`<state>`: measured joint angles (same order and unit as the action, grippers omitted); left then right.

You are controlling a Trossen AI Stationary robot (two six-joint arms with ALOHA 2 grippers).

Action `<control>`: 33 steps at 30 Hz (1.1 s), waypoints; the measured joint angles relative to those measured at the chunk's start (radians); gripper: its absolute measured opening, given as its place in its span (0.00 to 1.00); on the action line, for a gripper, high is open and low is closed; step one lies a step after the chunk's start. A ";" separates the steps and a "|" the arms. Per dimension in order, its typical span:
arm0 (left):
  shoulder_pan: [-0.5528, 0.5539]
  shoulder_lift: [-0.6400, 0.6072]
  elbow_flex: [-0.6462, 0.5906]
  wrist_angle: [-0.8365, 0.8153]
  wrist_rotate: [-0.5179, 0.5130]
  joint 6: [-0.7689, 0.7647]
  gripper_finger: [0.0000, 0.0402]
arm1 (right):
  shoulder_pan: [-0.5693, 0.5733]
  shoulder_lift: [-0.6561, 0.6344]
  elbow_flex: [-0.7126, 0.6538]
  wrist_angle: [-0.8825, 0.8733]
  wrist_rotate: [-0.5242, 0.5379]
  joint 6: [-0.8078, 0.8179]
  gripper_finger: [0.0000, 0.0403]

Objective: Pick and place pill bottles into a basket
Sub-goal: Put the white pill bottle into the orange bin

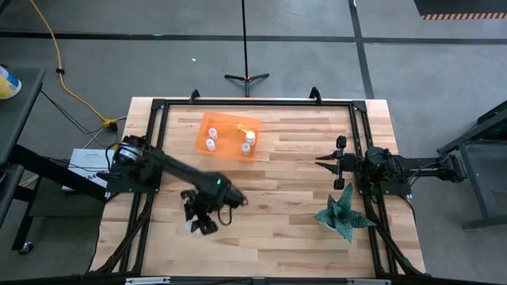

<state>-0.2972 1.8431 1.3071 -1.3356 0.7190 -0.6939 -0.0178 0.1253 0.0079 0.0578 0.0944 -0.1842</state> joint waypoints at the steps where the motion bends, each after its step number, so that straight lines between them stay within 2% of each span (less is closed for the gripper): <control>1: 0.028 0.000 0.021 -0.045 -0.017 0.041 0.48 | 0.000 0.000 0.000 0.000 0.000 0.000 0.12; 7: 0.227 0.000 0.151 -0.234 -0.176 0.214 0.49 | 0.000 0.000 0.000 -0.001 0.000 0.001 0.12; 13: 0.436 0.003 0.264 -0.234 -0.291 0.343 0.49 | 0.000 0.000 0.000 -0.013 0.000 0.004 0.13; 18: 0.559 0.009 0.348 -0.233 -0.398 0.445 0.49 | 0.000 0.000 0.000 -0.014 -0.001 0.004 0.12; 24: 0.669 0.033 0.392 -0.201 -0.618 0.561 0.49 | 0.000 0.000 0.000 -0.015 -0.002 0.017 0.12; 30: 0.746 0.078 0.392 -0.109 -0.644 0.648 0.49 | 0.000 -0.001 0.000 -0.015 -0.002 0.027 0.13; 33: 0.764 0.115 0.393 -0.118 -0.662 0.682 0.49 | 0.000 -0.001 0.000 -0.017 0.001 0.027 0.12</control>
<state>0.4668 1.9576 1.6997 -1.4533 0.0574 -0.0119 -0.0181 0.1242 0.0078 0.0410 0.0952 -0.1577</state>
